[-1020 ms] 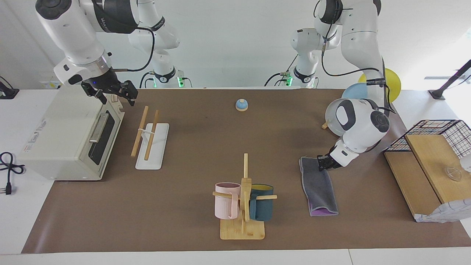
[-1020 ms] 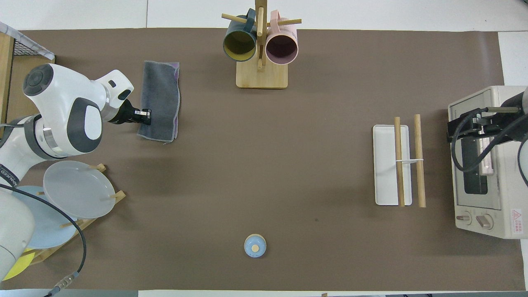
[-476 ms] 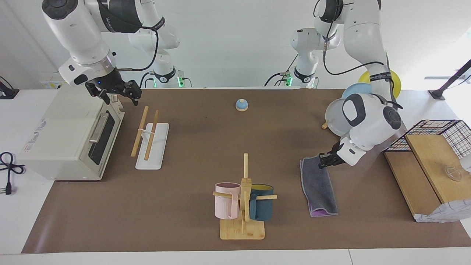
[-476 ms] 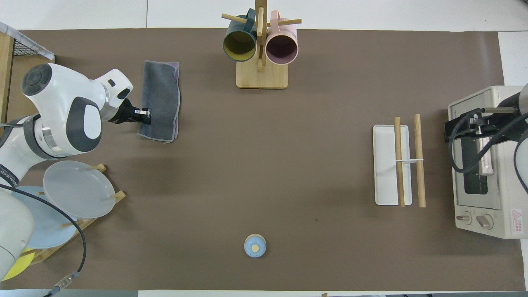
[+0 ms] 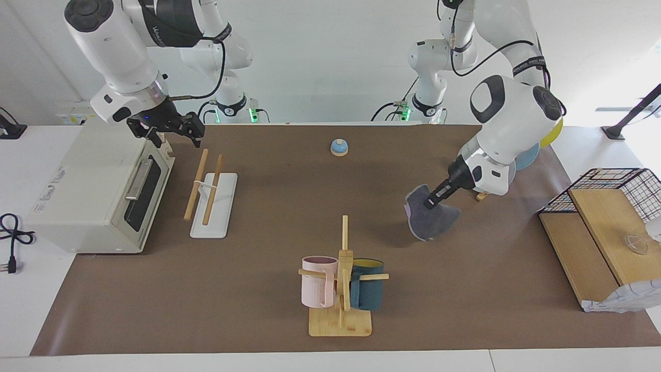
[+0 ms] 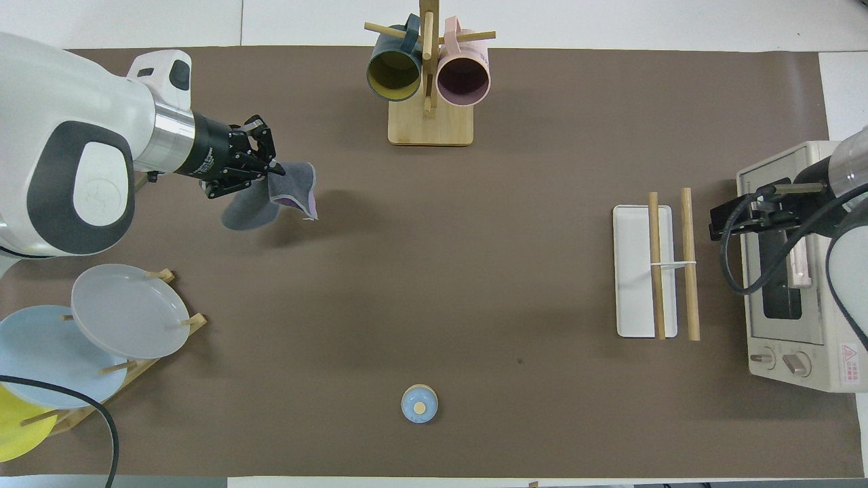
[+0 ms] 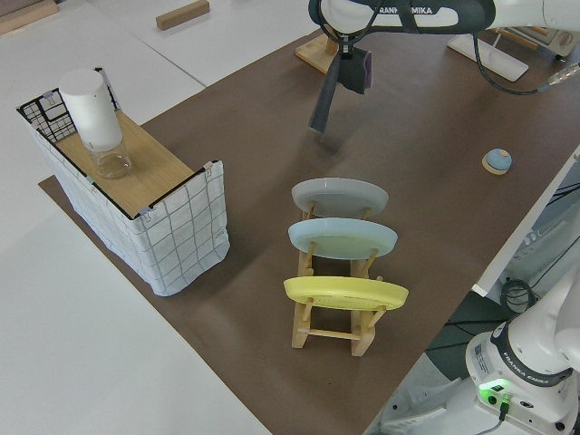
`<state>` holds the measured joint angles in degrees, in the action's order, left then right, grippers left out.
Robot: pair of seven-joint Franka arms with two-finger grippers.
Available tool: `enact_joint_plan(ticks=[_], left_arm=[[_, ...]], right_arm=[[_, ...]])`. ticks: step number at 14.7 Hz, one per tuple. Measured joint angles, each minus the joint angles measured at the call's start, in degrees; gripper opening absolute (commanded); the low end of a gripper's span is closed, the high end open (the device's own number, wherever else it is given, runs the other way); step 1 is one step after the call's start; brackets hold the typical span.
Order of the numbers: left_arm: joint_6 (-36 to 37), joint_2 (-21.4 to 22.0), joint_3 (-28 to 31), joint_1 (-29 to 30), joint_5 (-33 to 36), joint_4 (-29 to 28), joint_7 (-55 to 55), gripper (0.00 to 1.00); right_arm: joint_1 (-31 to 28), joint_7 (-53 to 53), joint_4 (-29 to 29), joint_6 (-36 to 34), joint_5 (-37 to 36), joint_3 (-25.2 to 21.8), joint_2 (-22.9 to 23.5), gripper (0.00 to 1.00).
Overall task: Fold towel and hang on rack
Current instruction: 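Lift the towel with the left gripper while the right gripper approaches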
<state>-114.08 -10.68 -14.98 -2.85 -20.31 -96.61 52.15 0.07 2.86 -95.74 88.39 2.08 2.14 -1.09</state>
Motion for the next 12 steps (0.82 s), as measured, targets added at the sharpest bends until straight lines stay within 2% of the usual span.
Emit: enact_joint_plan(ticks=[3,6,9,12], left_arm=[[-0.1,3.6,-4.2,-0.1,-0.9,0.1,23.0,0.00],[-2.4,6.8,-5.6,-0.8,-5.2,-0.1,40.7,0.00],[-10.3,8.8,-5.8,-4.4,-6.9,-2.8,51.9,0.00],[-21.5,10.4,-6.0,-9.8,-9.3,-8.4,59.2,0.00]], right_arm=[[-0.1,1.3,-0.9,0.0,4.4,0.0,-0.1,1.00],[-0.3,10.3,-2.4,0.3,12.3,0.0,-0.6,1.00],[0.2,21.8,-3.9,4.3,22.1,0.1,-0.9,1.00],[5.2,37.8,-6.2,14.1,33.2,0.4,-0.9,1.00]])
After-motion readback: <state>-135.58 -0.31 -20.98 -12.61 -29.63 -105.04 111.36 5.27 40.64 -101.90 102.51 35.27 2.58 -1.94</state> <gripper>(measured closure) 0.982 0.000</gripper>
